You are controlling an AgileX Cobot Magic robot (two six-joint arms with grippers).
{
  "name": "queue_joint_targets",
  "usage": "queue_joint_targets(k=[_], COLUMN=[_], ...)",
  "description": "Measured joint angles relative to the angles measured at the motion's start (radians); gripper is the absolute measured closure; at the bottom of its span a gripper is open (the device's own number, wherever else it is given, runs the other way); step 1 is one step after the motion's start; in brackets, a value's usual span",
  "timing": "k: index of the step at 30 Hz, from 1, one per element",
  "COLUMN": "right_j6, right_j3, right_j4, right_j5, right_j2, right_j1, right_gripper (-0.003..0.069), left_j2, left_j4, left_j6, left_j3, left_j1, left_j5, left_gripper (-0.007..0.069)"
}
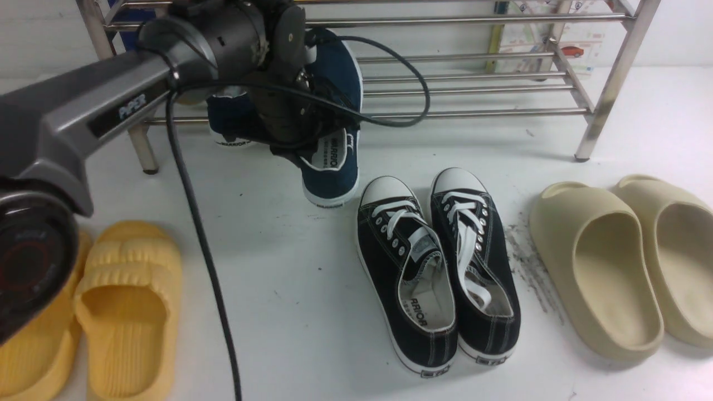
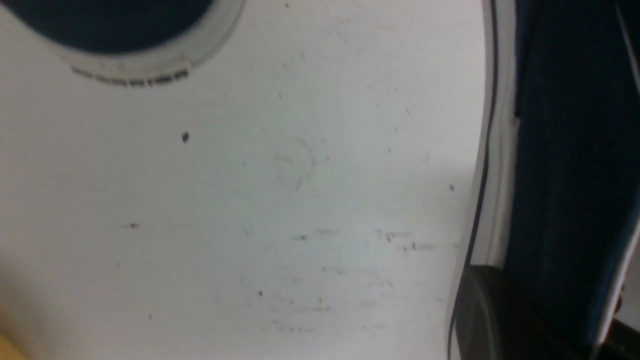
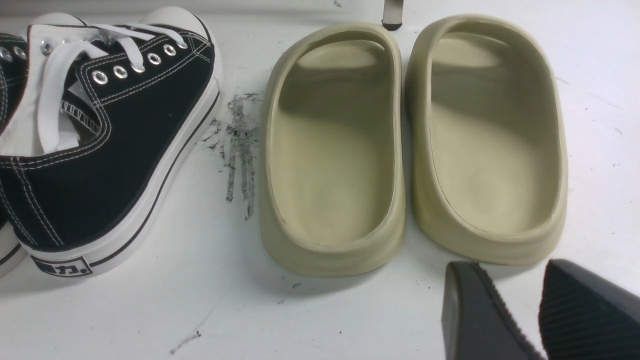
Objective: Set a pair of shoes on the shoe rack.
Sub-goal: Use the left arm to put a shoe into the shoe rack
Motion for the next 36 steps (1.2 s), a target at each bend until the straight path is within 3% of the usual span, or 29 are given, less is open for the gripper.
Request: queue_joint_targets(k=[14, 36], right_j6=[0.000, 0.000], right_j3=[0.000, 0.000], right_j4=[0.000, 0.000], right_j5=[0.000, 0.000], right_j2=[0.000, 0.000], right_j1=[0.000, 0.000], right_gripper=[0.0419, 0.0419], left_j2=[0.217, 0.238], left_j4=[-0.026, 0.115], left_j6=[0.079, 0.031], left_j3=[-0.327, -0.339], left_j1=[0.059, 0.059], left_j5=[0.067, -0.048], left_gripper=[0.0629, 0.0620])
